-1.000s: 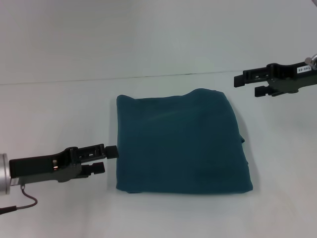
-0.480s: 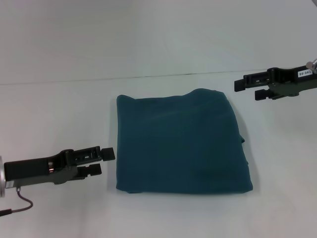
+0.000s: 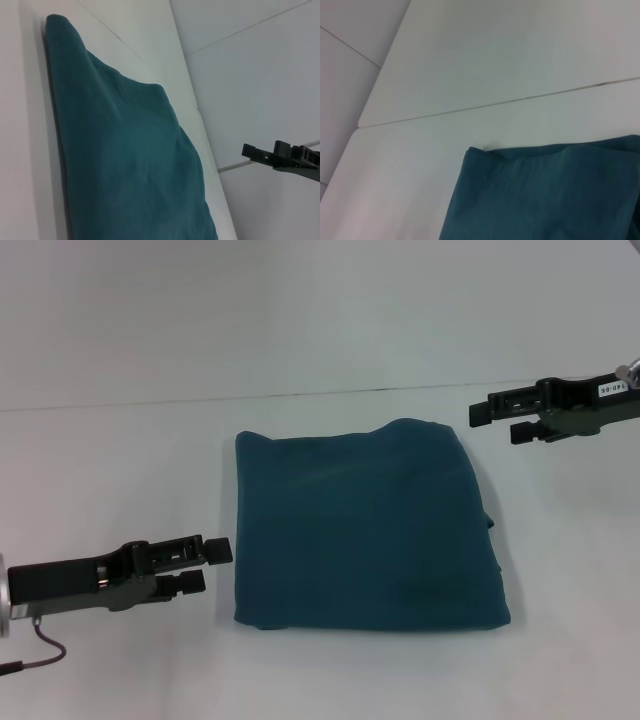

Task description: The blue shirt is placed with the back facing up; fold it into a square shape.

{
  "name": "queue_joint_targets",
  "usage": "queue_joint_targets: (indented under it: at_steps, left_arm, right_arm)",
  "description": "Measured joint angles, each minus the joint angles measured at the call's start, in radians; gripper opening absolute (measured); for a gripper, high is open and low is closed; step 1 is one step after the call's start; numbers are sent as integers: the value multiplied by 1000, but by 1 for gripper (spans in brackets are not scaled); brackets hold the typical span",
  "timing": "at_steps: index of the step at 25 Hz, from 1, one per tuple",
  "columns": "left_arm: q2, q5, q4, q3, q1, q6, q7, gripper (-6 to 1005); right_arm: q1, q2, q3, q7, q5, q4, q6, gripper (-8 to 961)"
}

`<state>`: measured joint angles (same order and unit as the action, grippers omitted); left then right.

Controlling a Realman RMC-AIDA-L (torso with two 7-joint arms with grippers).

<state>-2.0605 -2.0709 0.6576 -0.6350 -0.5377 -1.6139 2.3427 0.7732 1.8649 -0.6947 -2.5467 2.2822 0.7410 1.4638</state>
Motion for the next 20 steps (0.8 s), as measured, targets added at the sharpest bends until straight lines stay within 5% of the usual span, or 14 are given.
queue_joint_targets:
  at_steps: [13, 20]
  left_arm:
    - [-22, -2, -58, -18, -11, 197, 138, 932]
    - [-25, 2, -72, -16, 8, 176, 68, 933]
  right_arm:
    - [3, 1, 7, 0, -1, -3, 2, 948]
    - [4, 4, 7, 35, -7, -3, 12, 947]
